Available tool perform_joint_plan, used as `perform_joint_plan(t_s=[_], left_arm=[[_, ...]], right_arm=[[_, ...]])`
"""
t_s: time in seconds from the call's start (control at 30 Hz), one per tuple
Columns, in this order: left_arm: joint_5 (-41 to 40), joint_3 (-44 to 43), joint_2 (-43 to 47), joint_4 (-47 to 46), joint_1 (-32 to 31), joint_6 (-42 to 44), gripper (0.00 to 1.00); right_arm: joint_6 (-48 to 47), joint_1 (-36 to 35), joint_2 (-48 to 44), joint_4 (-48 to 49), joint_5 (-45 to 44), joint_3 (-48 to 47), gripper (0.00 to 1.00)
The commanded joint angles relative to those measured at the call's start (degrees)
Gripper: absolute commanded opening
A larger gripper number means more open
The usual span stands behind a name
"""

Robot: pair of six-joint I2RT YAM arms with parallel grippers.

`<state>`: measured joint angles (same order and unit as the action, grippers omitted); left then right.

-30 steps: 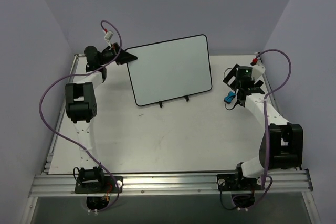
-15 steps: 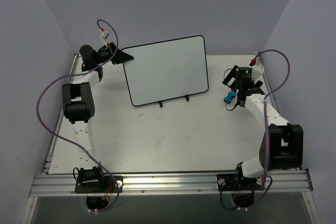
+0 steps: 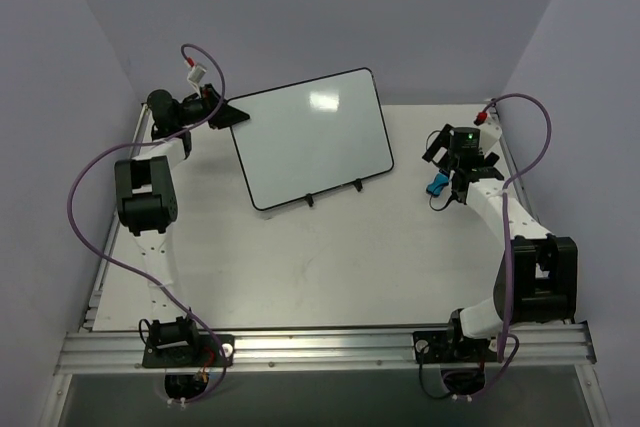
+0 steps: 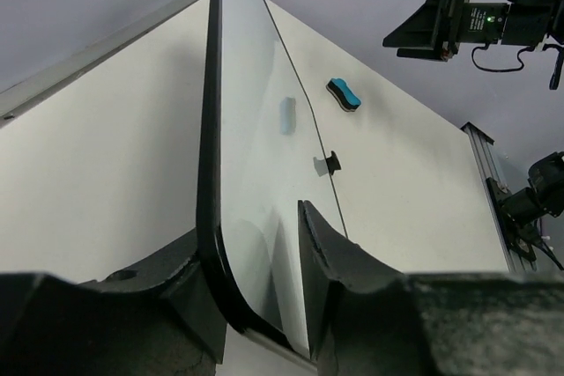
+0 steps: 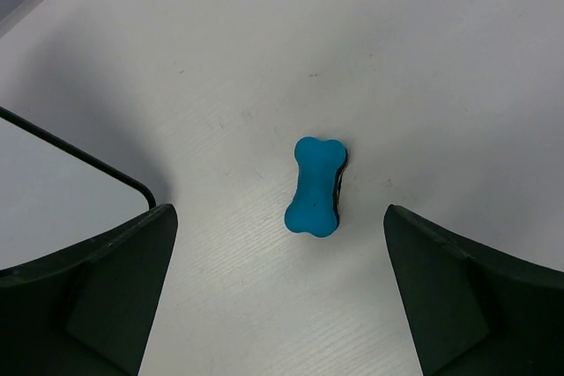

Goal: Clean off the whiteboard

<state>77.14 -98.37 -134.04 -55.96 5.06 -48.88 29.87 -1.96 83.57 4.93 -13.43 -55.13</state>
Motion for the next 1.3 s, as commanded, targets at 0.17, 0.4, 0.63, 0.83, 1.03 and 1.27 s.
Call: perform_joint_plan(t_s=[0.17,0.4,0.63,0.83,1.03,1.27], left_arm=[[1.08,0.63,4.05,-3.45,-0.14,5.81,0.47],[-0.15,2.21,4.84,1.9,0.04,11.52,0.72],[-1.56,2.65,6.24,9.62,0.39,18.28,0.73],[-4.98,2.39,8.26,26.29,0.39,32.25,0.94],[-10.25,1.16,10.37,40.47,0.39,43.95,0.94],[-14.91,0.37,13.09,47.52,0.39,48.71,0.94]], right_arm=[[-0.78,-0.42,-0.69,1.22,0.16,0.64,1.0],[-0.86,-0.42,-1.83,1.58,0.16,1.17,1.0],[-1.13,-0.42,-2.01,2.01,0.69,1.34,1.0],[-1.39,-0.33,-2.62,2.8,1.48,1.7,1.0],[-1.92,-0.42,-3.24,3.77,2.62,2.14,1.0],[-3.14,-0.77,-4.99,3.6,3.24,1.96,1.0]])
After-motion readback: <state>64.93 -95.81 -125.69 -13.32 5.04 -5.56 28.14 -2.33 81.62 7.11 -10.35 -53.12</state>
